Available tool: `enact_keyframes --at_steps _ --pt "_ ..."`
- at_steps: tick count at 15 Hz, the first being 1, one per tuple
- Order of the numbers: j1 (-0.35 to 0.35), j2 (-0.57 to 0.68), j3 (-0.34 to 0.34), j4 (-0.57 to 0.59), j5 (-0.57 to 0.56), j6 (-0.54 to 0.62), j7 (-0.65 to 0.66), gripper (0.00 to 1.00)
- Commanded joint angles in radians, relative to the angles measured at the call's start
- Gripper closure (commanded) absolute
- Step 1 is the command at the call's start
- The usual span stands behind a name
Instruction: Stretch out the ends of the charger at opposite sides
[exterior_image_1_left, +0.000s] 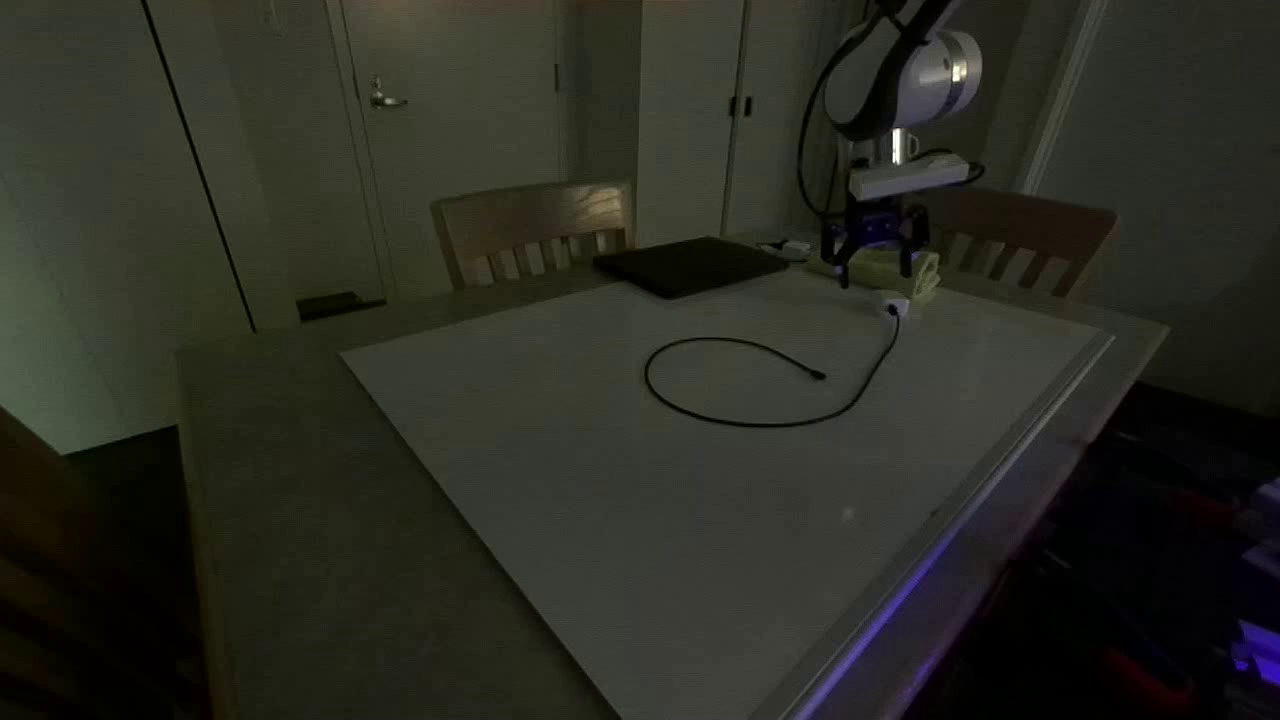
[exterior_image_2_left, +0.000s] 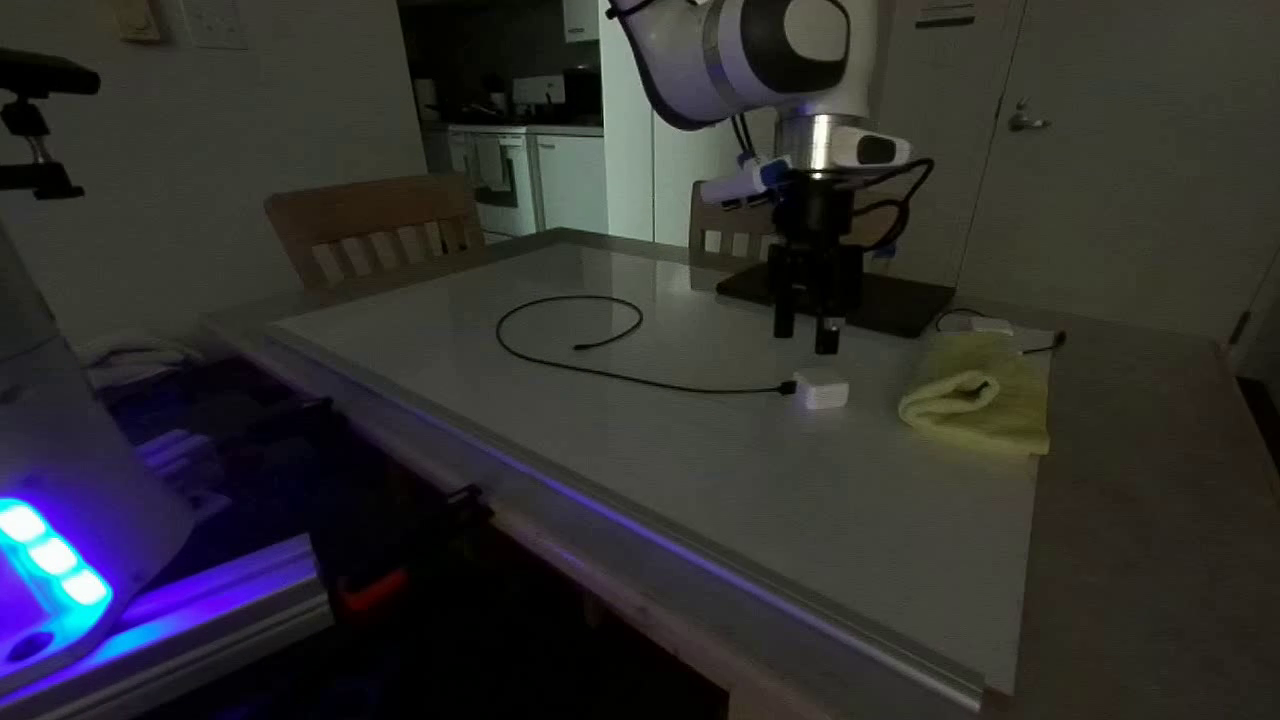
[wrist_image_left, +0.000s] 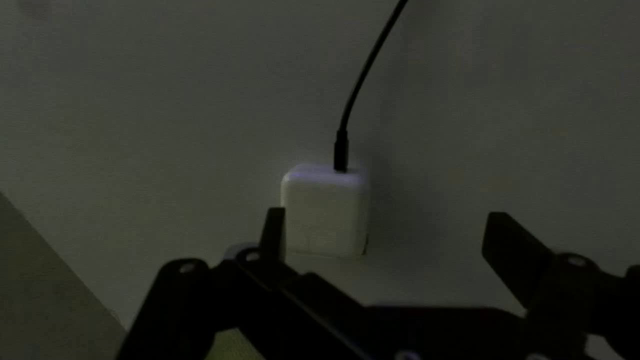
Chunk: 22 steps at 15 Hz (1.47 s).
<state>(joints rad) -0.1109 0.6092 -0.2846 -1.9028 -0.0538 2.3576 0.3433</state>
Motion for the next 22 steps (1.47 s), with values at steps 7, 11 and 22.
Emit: enact_keyframes --at_steps 7,11,22 --pt "0.020 -0.081 0.168 0.030 -0.036 -0.225 -0.313 0.00" --pt "0.026 -0.126 0.222 -0.082 -0.017 -0.217 -0.394 0.00" --pt "0.058 -0.215 0.221 -0.315 -0.043 -0.012 -0.339 0.00"
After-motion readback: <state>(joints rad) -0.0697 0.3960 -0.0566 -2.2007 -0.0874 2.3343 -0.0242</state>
